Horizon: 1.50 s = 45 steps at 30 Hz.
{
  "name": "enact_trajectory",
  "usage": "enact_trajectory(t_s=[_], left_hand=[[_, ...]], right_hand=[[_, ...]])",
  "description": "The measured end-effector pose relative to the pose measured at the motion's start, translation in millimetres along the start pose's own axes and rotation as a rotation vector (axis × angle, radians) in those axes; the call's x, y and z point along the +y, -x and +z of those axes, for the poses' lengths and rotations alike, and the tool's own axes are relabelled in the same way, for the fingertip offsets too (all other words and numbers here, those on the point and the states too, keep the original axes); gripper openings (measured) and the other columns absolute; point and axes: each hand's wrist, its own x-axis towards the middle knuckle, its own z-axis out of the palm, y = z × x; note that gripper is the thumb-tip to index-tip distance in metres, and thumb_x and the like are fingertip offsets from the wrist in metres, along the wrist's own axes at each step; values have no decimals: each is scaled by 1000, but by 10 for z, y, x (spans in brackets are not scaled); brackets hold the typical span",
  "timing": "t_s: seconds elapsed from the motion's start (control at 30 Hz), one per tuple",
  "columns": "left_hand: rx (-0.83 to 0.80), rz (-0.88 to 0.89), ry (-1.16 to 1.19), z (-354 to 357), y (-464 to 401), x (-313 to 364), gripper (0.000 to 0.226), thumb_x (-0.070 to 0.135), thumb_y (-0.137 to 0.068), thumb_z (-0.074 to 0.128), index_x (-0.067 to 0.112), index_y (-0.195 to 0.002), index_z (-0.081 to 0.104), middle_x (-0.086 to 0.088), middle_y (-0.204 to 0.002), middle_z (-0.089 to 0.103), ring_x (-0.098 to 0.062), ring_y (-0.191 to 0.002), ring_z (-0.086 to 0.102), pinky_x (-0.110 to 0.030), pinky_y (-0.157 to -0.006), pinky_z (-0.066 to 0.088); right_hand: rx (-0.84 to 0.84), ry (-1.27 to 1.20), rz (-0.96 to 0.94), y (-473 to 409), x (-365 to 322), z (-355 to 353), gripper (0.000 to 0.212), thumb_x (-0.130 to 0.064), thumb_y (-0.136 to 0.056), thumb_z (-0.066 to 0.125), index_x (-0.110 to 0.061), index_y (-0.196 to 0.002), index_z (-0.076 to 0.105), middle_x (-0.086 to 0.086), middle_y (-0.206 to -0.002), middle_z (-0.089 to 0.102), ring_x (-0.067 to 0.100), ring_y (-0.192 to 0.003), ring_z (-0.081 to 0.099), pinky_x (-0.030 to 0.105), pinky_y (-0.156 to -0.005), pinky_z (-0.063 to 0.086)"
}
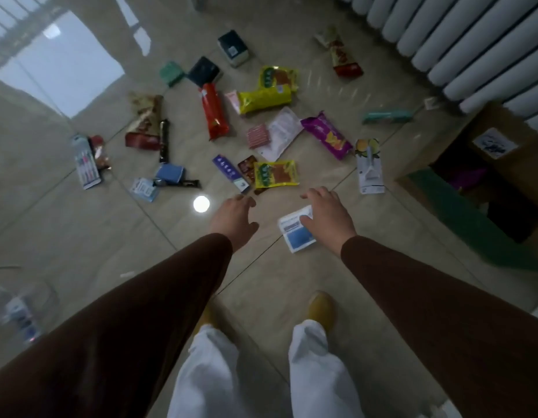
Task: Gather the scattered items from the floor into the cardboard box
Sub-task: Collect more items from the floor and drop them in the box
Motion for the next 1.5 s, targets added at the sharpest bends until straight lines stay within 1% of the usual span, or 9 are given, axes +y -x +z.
enact_trajectory(t_s=[0.17, 0.37, 0.5, 0.67, 0.83, 1.03, 1.23, 1.37, 1.5], left_hand=[[24, -49, 31, -266, 283, -1110, 51, 28, -87, 72, 19, -134, 56, -2, -131, 56, -22, -118, 53, -30, -88, 43], [18, -43, 50, -646, 521, -2373, 51, 26, -84, 73, 15, -132, 57, -6, -131, 56, -26, -119, 53, -34, -94, 43], [17, -76, 43, -883, 523, -3036, 52, 26, -84, 73, 15, -132, 56, -7, -132, 56, -27, -120, 52, -36, -95, 43], [8, -106, 49, -1180, 313, -3600, 53, 26, -83, 74, 16, -131, 56, -7, -133, 55, -28, -121, 51, -40, -95, 45], [4, -108, 17, -1602, -115, -4088, 53, 27, -83, 75, 17, -132, 56, -6, -133, 55, -28, -120, 52, -40, -94, 47], [16, -130, 6, -2086, -661, -4726, 51, 23, -84, 73, 17, -131, 56, -6, -132, 56, -29, -120, 53, -40, -95, 47], [-47, -122, -29, -2389, -1089, -5477, 49, 15, -82, 73, 15, -129, 58, -9, -132, 56, -31, -118, 52, -40, -94, 46], [-109, -56, -72, -2544, -1455, -5960, 52, 14, -81, 74, 15, -130, 57, -11, -130, 57, -32, -117, 54, -40, -92, 46], [-175, 59, -184, -2594, -1907, -6450, 53, 14, -83, 71, 17, -133, 54, -9, -132, 56, -31, -120, 51, -39, -92, 45]], right_hand=[[-20, 12, -53, -114, -1099, 398, 52, -17, -91, 65, -15, -141, 51, 10, -142, 49, 30, -132, 42, 38, -111, 36], [-16, -23, -50, -221, -2353, 915, 54, -19, -90, 69, -16, -140, 51, 9, -146, 47, 29, -134, 43, 36, -111, 36], [-57, 22, -87, -380, -2944, 1138, 53, -20, -92, 66, -17, -142, 50, 8, -146, 47, 28, -136, 41, 37, -112, 36], [-79, 47, -89, -744, -3461, 1259, 54, -22, -93, 66, -18, -144, 48, 6, -143, 48, 26, -133, 43, 37, -110, 38], [-85, 82, -95, -1386, -3961, 1239, 51, -22, -92, 64, -19, -140, 49, 5, -137, 51, 26, -126, 48, 37, -102, 42], [-100, 53, -110, -2124, -4552, 1266, 51, -20, -93, 65, -18, -141, 50, 5, -138, 52, 25, -127, 47, 38, -103, 42], [-137, 31, -72, -2607, -5073, 1535, 51, -22, -94, 68, -20, -141, 50, 4, -141, 52, 23, -129, 49, 38, -104, 46], [-157, -8, -23, -2961, -5416, 1789, 50, -20, -94, 68, -17, -140, 50, 7, -140, 52, 26, -129, 49, 37, -103, 43], [-143, -82, 81, -3333, -5679, 2146, 52, -17, -92, 69, -16, -141, 50, 8, -144, 49, 28, -130, 50, 41, -106, 45]])
